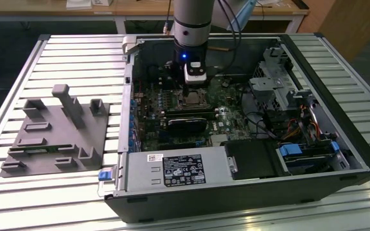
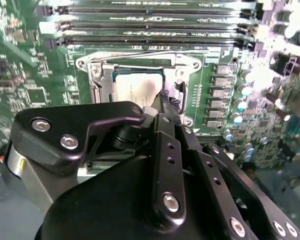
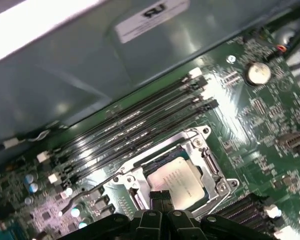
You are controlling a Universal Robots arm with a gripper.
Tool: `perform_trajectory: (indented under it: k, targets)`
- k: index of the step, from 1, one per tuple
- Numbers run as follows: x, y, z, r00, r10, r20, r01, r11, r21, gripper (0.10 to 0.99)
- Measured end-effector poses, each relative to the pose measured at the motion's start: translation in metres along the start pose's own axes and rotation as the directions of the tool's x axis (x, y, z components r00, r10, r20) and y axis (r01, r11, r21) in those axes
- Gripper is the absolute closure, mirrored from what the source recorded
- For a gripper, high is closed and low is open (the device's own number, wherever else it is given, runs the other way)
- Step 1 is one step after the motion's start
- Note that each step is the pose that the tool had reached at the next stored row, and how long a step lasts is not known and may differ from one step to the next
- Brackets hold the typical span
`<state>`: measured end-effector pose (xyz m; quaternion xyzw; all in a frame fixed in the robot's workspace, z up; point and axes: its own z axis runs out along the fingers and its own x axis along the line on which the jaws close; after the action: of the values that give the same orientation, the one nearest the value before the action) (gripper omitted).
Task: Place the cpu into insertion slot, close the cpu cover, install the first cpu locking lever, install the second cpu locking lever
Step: 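Close the cpu cover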
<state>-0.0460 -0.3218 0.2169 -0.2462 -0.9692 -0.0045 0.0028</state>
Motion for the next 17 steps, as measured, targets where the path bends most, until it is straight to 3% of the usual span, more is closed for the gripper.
perform_trajectory:
  k: [4, 9, 17]
  targets:
    - [0.0, 0.0, 0.0002, 0.9977, -0.068, 0.0005, 0.068, 0.9977, 0.0, 0.98]
    - [0.0, 0.0, 0.0015, 0.9901, -0.14, 0.0114, 0.14, 0.9901, -0.005, 0.98]
    - [-0.0001, 0.0, 0.0044, 0.969, -0.245, 0.0289, 0.246, 0.9693, -0.013, 0.98]
